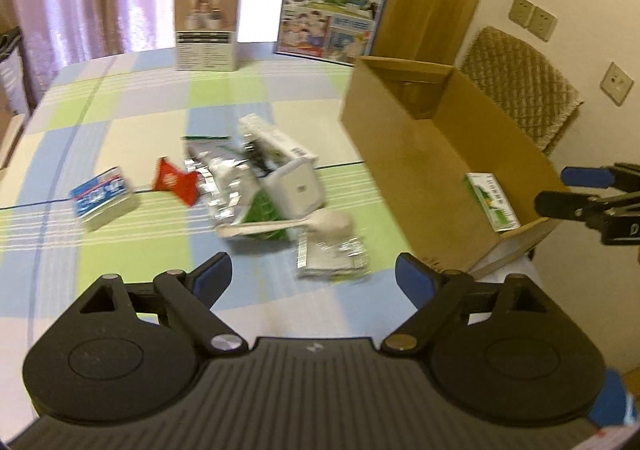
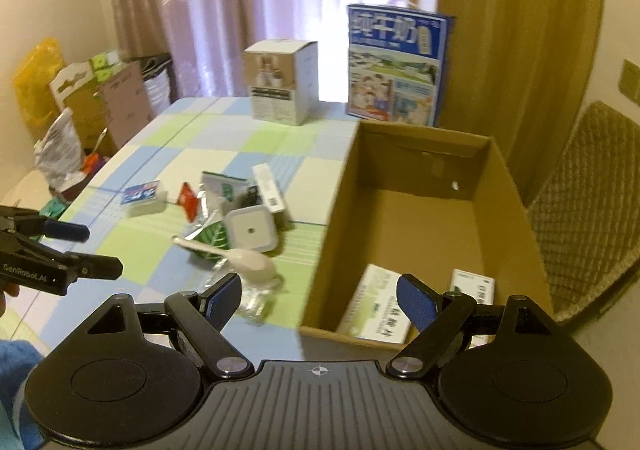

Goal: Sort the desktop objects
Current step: 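Withdraw both tools from the cardboard box back over the table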

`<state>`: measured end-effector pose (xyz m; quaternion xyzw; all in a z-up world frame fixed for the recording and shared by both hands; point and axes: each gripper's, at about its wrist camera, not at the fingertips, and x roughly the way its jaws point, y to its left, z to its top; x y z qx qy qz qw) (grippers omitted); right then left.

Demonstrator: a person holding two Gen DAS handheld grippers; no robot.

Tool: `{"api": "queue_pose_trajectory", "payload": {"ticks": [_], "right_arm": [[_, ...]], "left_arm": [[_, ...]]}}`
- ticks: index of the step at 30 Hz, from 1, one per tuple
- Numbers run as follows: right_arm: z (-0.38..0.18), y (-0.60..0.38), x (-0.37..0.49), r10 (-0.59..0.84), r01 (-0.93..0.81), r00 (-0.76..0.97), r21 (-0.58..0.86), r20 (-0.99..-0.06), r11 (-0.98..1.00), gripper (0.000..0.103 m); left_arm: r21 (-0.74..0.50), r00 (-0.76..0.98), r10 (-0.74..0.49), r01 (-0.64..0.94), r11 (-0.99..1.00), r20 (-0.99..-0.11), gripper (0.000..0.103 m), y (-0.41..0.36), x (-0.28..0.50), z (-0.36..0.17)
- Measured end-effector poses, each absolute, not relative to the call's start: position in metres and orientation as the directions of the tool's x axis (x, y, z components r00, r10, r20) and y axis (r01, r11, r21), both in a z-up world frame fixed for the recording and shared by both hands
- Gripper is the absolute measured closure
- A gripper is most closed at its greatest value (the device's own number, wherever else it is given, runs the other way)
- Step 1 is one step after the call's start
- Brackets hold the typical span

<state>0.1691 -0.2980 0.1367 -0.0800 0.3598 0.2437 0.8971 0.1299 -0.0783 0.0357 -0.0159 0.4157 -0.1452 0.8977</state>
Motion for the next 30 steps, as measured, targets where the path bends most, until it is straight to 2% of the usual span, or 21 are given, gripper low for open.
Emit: {"api": "queue_pose_trajectory", "payload": {"ticks": [15, 24, 30], "right_arm": [[0.093, -0.219, 0.145, 0.427, -0.659, 0.535, -0.043, -0.729, 0.751, 0.021], [0.044, -0.184, 0.164, 0.398, -0.607, 0.489, 0.025, -0.776, 0.794, 0.02], [0.022, -0.169, 0.186, 0.392, -0.521, 0.48, 0.104, -0.785, 0.847, 0.009]], "left_arm": [[-0.051, 0.639, -0.163, 0.189, 0.981, -0.752, 0.012, -0.012, 0.112, 0.017], [-0.039, 0.63, -0.144, 0.178, 0.983, -0.763, 0.008, 0.003, 0.125, -0.01], [-0.041, 0.62, -0.125, 0.148, 0.988, -0.775, 0.008, 0.014, 0.143, -0.033]]}}
